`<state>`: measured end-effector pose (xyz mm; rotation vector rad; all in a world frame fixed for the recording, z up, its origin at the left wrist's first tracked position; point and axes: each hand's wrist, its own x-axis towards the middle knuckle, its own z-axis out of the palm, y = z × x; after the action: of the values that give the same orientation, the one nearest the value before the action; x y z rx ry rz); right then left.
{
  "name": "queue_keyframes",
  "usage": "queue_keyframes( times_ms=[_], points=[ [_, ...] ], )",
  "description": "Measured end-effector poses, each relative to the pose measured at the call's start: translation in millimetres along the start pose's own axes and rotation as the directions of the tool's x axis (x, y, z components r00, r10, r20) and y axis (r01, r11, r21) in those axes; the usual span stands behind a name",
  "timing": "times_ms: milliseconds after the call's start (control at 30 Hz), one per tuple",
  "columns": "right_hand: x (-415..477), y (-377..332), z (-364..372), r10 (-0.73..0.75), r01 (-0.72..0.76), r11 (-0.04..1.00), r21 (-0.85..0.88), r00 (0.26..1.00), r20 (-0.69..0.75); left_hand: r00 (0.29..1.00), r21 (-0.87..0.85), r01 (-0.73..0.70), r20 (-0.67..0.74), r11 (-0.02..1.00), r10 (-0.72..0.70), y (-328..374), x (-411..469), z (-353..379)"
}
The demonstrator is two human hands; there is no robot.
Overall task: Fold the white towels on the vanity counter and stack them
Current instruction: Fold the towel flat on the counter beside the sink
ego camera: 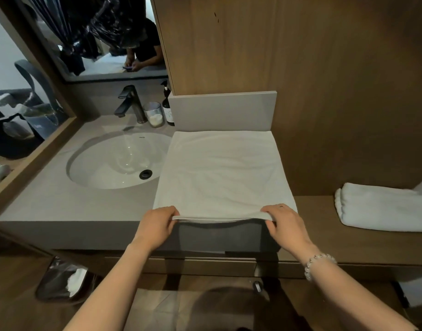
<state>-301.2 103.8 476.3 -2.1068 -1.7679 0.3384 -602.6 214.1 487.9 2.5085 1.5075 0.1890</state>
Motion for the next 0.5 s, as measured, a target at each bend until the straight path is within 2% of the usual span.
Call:
queue_keyframes(
  times_ms=[133,333,500],
  points=[
    [8,19,-14,0.084,-0.079,0.99,0.117,0.996,-0.039,0.994,-0.133,0.104,0.038,0.986,-0.099,-11,4,-10],
    [32,25,-33,0.156,-0.11,0.936,0.333,0.981,-0.114,0.985,-0.197,0.158,-0.033,0.967,-0.168,-15,21,-20],
    [51,31,-33,0.201,-0.131,0.903,0.408,0.971,-0.133,0.962,-0.269,0.233,-0.075,0.935,-0.261,-19,40,-22]
  ],
)
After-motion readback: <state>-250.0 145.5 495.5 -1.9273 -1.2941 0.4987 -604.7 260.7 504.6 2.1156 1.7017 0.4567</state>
